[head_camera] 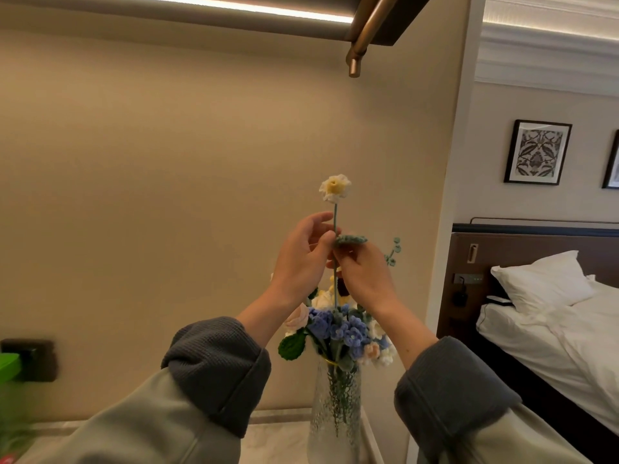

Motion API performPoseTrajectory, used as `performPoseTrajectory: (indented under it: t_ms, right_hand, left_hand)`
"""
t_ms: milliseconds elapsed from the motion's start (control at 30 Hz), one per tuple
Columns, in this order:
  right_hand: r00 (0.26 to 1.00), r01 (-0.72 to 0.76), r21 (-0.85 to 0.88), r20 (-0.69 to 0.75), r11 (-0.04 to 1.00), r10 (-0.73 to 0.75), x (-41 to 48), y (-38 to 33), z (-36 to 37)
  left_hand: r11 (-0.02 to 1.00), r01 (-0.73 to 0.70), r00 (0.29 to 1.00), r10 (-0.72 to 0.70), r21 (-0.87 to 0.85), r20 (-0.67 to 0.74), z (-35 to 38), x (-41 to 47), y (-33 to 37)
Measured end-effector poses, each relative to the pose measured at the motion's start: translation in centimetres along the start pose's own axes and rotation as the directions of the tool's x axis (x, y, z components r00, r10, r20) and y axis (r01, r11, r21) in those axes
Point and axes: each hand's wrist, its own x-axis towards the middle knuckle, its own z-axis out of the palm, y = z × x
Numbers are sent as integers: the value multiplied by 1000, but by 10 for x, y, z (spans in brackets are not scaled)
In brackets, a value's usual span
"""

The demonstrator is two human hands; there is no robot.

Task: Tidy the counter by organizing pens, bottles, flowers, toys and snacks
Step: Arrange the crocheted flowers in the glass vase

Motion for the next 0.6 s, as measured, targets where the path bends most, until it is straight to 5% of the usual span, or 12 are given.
performPoseTrajectory:
  t_ms: [200, 400, 600]
  right_hand:
    - [1000, 19, -76, -19, 997, -21, -2, 5, 3]
    - [989, -60, -197, 121, 979, 85, -16, 29, 15]
    - [988, -103, -236, 91, 966, 127, -27, 46, 16]
  left_hand:
    - [1000, -29, 999, 29, 13, -32, 2, 1, -2]
    - [986, 152, 988, -150, 63, -35, 2, -6, -26]
    - [907, 211, 975, -222, 365, -12, -1, -8, -41]
